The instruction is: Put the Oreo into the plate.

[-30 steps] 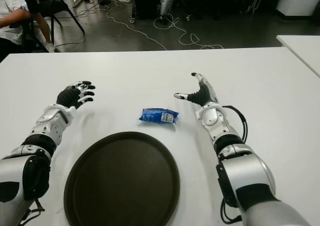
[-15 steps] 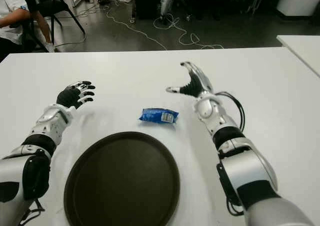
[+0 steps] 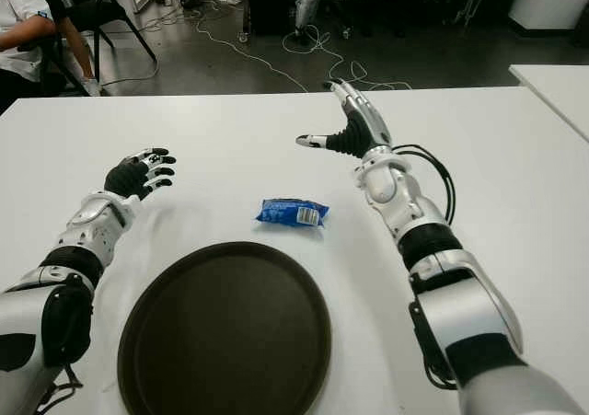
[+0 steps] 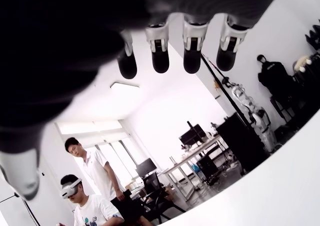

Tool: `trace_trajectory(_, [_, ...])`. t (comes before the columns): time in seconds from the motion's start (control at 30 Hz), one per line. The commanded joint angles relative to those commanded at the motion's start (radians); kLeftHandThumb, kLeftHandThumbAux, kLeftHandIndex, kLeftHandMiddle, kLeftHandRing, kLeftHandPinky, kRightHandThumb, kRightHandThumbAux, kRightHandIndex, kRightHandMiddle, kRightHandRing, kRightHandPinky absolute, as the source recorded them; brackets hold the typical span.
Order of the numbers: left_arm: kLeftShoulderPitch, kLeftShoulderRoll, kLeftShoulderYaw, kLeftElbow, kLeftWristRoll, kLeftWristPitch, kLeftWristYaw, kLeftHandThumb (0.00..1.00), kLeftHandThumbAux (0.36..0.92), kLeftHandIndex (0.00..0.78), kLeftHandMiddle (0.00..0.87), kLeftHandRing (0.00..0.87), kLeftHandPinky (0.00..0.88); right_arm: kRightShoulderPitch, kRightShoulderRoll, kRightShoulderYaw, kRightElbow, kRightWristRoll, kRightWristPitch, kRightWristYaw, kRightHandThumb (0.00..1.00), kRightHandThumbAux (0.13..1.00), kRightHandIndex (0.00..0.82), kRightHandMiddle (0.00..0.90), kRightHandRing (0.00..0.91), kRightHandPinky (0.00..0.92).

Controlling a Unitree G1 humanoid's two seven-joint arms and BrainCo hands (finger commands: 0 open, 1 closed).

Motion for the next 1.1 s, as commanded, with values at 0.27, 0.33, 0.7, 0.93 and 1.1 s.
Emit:
trace_trajectory(0.27, [0.004, 0.000, -0.006, -0.001, 0.006, -0.012, -0.003, 0.825, 0.681, 0.416, 0.465, 0.512, 0.526, 0.013, -0.017, -0.010, -0.030, 0.007, -0.042, -0.005, 0.000, 0.582, 0.091, 0.101, 0.092, 0.059])
trace_trajectory(0.33, [0.005, 0.000, -0.006, -0.001, 0.006, -0.013, -0.004, 0.825, 0.681, 0.416, 0.465, 0.512, 0.527, 0.012, -0.018, -0.011, -0.029, 0.009, -0.047, -0.004, 0.000, 0.586, 0.098, 0.106, 0.101, 0.072])
trace_trajectory(0.7, [0.004, -0.001, -0.008, -0.003, 0.006, -0.009, -0.001, 0.826, 0.680, 0.418, 0.465, 0.518, 0.538, 0.049, -0.015, 0.000, -0.121, 0.003, -0.021, 0.040, 0.000, 0.590, 0.109, 0.123, 0.109, 0.060])
trace_trajectory(0.93, [0.005, -0.002, -0.011, -0.005, 0.007, -0.013, 0.000, 0.826, 0.680, 0.417, 0.465, 0.516, 0.532, 0.169, -0.037, 0.042, -0.397, -0.033, 0.094, 0.174, 0.000, 0.593, 0.081, 0.085, 0.071, 0.038])
trace_trajectory(1.1, [0.006, -0.001, -0.014, -0.007, 0.010, -0.018, 0.002, 0.826, 0.680, 0.417, 0.466, 0.515, 0.529, 0.164, -0.077, 0.087, -0.467, -0.060, 0.177, 0.361, 0.000, 0.571, 0.066, 0.067, 0.041, 0.016])
